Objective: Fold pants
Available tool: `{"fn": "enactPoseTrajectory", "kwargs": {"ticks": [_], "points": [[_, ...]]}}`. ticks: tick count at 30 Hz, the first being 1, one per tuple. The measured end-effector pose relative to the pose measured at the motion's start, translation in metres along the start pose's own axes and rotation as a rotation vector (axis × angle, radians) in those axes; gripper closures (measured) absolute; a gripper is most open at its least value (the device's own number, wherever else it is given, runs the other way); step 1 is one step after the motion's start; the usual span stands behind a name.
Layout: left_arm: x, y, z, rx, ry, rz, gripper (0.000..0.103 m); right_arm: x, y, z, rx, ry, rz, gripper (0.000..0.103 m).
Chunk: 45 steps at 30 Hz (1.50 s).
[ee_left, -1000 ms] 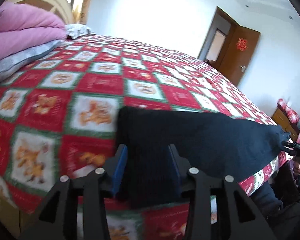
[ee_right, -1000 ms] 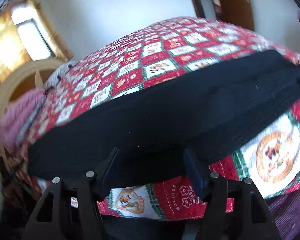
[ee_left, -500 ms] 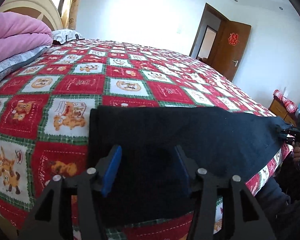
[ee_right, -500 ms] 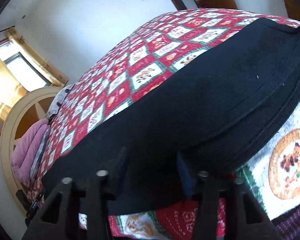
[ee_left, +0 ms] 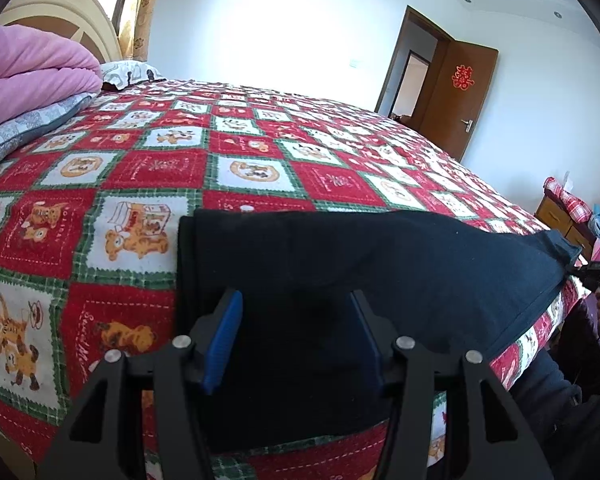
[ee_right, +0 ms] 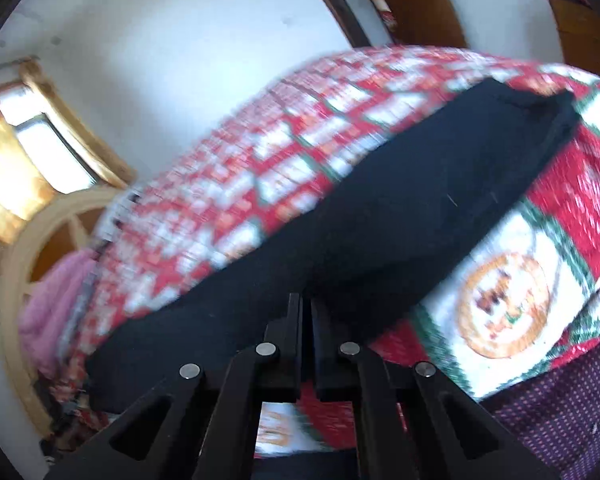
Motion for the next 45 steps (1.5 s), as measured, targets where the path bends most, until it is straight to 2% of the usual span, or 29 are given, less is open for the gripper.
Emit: {"fn": "enactPoseTrajectory", "kwargs": {"ticks": [2, 7, 11, 13, 15, 16, 18, 19, 20, 23, 27, 30, 37, 39, 40, 41, 43, 45], "points": [[0.0, -0.001, 0.001, 0.011, 0.002, -0.001, 0.046, 0.014, -0.008, 0.009, 0.042, -0.006, -0.05, 0.1], [0.0, -0.001, -0.001, 0.014, -0.008, 0.006, 0.046, -0.003, 0.002, -0.001, 0.0, -0.003, 0.008, 0.1], [-0.005, -0.001, 0.002, 0.023, 0.009, 0.008, 0.045, 0.02, -0.008, 0.004, -0.03, -0.071, -0.073, 0.1], [-0.01, -0.001, 0.016, 0.084, 0.062, 0.016, 0.039, 0.017, -0.008, -0.003, -0.086, -0.082, -0.082, 0.098], [-0.017, -0.002, 0.034, 0.159, 0.064, 0.044, 0.033, 0.005, -0.007, -0.012, -0.153, -0.144, -0.059, 0.098], [-0.02, -0.004, 0.051, 0.216, 0.06, 0.056, 0.03, -0.004, -0.006, -0.018, -0.192, -0.19, -0.035, 0.096], [-0.02, -0.008, 0.076, 0.277, 0.031, 0.051, 0.029, -0.016, -0.006, -0.028, -0.246, -0.219, -0.008, 0.083], [-0.017, -0.012, 0.095, 0.31, -0.004, 0.033, 0.029, -0.019, -0.007, -0.037, -0.276, -0.207, -0.002, 0.071], [-0.015, -0.014, 0.105, 0.327, -0.02, 0.02, 0.029, -0.02, -0.009, -0.049, -0.308, -0.178, -0.001, 0.065], [0.001, -0.029, 0.147, 0.378, -0.099, -0.038, 0.029, -0.011, -0.016, -0.088, -0.412, -0.086, -0.024, 0.064], [0.027, -0.059, 0.192, 0.483, -0.146, -0.121, 0.029, 0.019, -0.04, -0.152, -0.648, -0.01, -0.092, 0.064], [0.034, -0.073, 0.204, 0.513, -0.163, -0.159, 0.029, 0.04, -0.059, -0.185, -0.823, -0.027, -0.121, 0.064], [0.044, -0.083, 0.192, 0.458, -0.167, -0.212, 0.029, 0.077, -0.084, -0.209, -0.989, -0.018, -0.19, 0.064], [0.043, -0.081, 0.191, 0.429, -0.186, -0.214, 0.028, 0.083, -0.086, -0.211, -0.994, -0.014, -0.19, 0.072], [0.041, -0.079, 0.19, 0.414, -0.192, -0.218, 0.028, 0.086, -0.086, -0.211, -0.984, -0.005, -0.194, 0.086], [0.042, -0.078, 0.19, 0.41, -0.194, -0.218, 0.028, 0.087, -0.084, -0.21, -0.972, 0.003, -0.193, 0.093], [0.04, -0.076, 0.19, 0.401, -0.197, -0.218, 0.028, 0.081, -0.082, -0.209, -0.949, 0.027, -0.188, 0.1], [0.039, -0.074, 0.19, 0.396, -0.205, -0.217, 0.028, 0.066, -0.08, -0.21, -0.943, 0.036, -0.159, 0.1]]}}
Point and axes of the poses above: each gripper's, at about its wrist camera, not at the fingertips, and x roughly the way its jaws point, z to its right, y to its top, the point moved 2 cm from there along x, roughly the way its jaws point, and after that the axes turned 13 degrees about -x, right-handed, at the moved point
